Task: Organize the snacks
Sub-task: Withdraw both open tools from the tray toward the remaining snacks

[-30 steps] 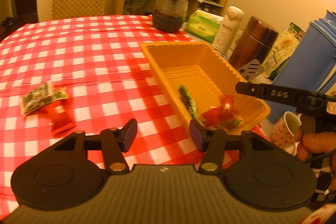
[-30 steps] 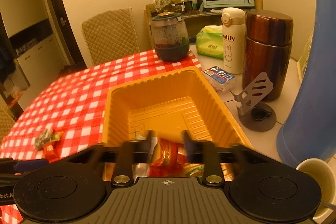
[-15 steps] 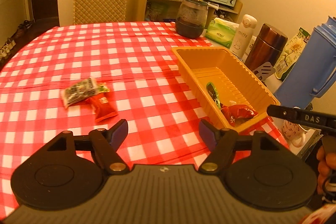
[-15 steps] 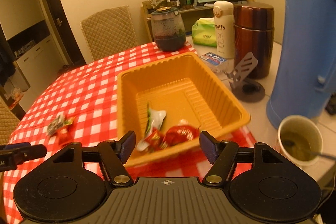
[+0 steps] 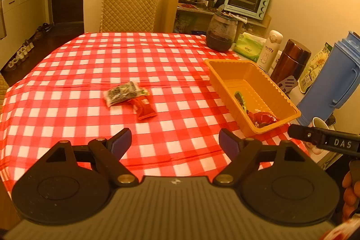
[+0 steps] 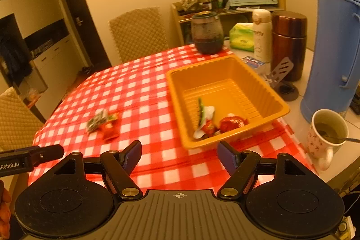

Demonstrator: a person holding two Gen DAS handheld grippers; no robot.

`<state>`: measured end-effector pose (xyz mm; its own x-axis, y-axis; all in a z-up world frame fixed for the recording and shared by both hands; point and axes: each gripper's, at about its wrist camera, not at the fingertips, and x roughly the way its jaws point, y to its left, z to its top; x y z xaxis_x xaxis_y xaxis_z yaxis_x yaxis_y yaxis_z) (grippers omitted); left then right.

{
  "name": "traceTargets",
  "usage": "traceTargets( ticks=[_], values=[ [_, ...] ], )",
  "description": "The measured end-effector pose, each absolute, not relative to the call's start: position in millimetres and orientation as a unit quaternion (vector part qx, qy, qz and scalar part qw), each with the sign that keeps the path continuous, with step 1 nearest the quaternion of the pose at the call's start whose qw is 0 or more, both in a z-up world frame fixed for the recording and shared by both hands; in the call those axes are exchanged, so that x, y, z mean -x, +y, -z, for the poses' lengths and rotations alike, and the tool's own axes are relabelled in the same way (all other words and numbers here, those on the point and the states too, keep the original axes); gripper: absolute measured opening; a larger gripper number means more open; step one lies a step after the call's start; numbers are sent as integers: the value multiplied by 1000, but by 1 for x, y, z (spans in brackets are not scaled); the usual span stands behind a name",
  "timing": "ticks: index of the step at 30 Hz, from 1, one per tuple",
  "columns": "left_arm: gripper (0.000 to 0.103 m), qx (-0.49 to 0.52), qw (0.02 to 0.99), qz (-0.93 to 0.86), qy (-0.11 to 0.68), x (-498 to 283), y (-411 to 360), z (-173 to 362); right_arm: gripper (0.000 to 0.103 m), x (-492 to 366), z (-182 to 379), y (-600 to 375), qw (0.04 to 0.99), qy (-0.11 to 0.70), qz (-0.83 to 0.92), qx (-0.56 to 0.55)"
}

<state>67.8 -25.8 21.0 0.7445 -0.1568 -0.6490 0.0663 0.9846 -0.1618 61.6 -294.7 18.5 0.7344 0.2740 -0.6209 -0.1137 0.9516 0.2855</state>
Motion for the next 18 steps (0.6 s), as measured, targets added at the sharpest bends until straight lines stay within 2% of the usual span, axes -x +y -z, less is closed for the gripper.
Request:
traceTargets(
  ticks=[18],
  values=[
    [83,77,934,24,349,-45,23,-23,74,-50,-21,-241,920,355,-147,-78]
  ],
)
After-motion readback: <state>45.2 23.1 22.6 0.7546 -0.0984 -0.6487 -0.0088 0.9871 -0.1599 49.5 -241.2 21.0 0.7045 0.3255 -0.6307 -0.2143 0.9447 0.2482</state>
